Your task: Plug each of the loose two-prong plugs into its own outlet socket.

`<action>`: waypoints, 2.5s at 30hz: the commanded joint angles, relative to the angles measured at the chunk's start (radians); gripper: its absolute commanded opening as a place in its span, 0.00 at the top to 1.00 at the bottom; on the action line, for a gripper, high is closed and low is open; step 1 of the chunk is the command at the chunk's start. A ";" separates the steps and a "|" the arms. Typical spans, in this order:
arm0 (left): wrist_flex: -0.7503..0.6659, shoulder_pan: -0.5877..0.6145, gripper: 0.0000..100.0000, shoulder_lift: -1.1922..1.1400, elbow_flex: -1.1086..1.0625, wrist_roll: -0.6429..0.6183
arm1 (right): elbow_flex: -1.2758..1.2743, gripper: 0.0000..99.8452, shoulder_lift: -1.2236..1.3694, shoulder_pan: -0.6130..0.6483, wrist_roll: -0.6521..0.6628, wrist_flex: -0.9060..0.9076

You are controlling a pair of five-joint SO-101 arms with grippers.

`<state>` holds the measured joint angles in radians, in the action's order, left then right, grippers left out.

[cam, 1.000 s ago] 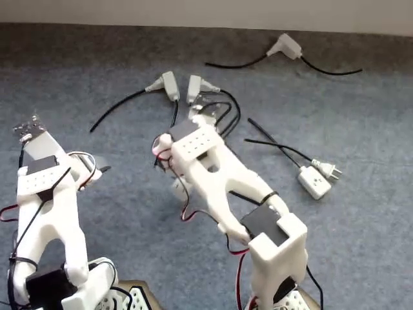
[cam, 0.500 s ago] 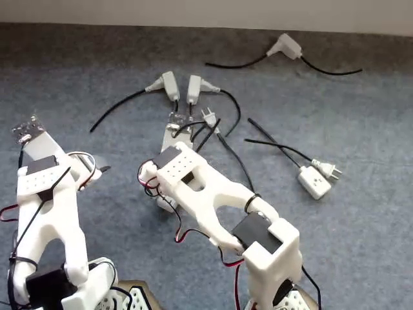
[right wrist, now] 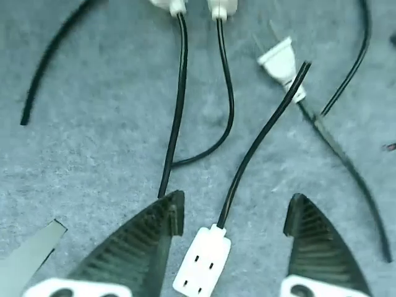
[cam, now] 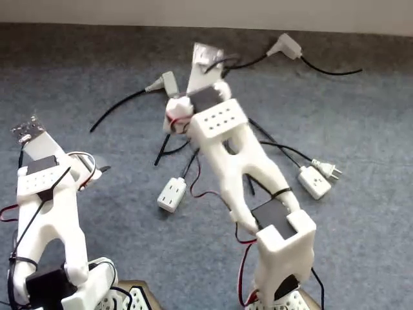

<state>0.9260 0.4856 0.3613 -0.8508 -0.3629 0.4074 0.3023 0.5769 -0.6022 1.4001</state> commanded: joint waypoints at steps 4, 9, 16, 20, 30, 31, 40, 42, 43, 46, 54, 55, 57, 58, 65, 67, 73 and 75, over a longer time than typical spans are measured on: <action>-0.015 -0.024 0.67 0.024 0.031 0.002 | 0.418 0.74 -0.071 -0.173 0.390 0.269; -0.015 -0.076 0.67 0.024 0.031 0.037 | 0.407 0.74 -0.067 -0.282 0.663 0.363; -0.015 -0.073 0.67 0.024 0.018 0.038 | 0.005 0.74 0.027 -0.282 0.835 0.099; -0.015 -0.073 0.67 0.024 0.016 0.038 | -0.047 0.76 0.182 -0.283 0.836 -0.022; -0.049 -0.073 0.67 0.024 0.004 0.038 | -0.045 0.90 0.386 -0.320 0.914 -0.044; -0.052 -0.073 0.67 0.024 0.002 0.038 | -0.045 0.91 0.390 -0.331 0.916 -0.044; -0.055 -0.074 0.67 0.024 -0.001 0.040 | 0.031 0.99 0.394 -0.352 0.914 0.131; -0.055 -0.074 0.67 0.024 -0.001 0.040 | 0.104 0.99 0.392 -0.354 0.913 0.208; -0.055 -0.074 0.67 0.024 -0.001 0.040 | 0.145 0.99 0.392 -0.355 0.913 0.246; -0.055 -0.074 0.67 0.024 -0.001 0.038 | 0.255 0.99 0.390 -0.361 0.911 0.369; -0.055 -0.076 0.67 0.024 -0.001 0.038 | 0.265 0.92 0.320 -0.407 0.856 0.361; -0.055 -0.076 0.67 0.024 -0.001 0.038 | 0.265 0.88 0.317 -0.403 0.856 0.358; -0.055 -0.076 0.67 0.024 -0.001 0.038 | 0.265 0.81 0.321 -0.381 0.835 0.323; -0.055 -0.076 0.67 0.024 -0.001 0.038 | 0.265 0.79 0.326 -0.372 0.818 0.297; -0.055 -0.073 0.67 0.024 -0.002 0.038 | 0.265 0.79 0.403 -0.288 0.807 0.110; -0.055 -0.073 0.67 0.024 -0.002 0.038 | 0.265 0.79 0.418 -0.271 0.806 0.079; -0.055 -0.073 0.67 0.024 -0.002 0.038 | 0.265 0.80 0.472 -0.260 0.801 0.002; -0.055 -0.073 0.67 0.024 -0.002 0.038 | 0.265 0.81 0.501 -0.260 0.801 -0.012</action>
<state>0.8846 0.4304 0.3613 -0.8554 -0.3322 0.6329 0.7917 0.3069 0.2125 1.4246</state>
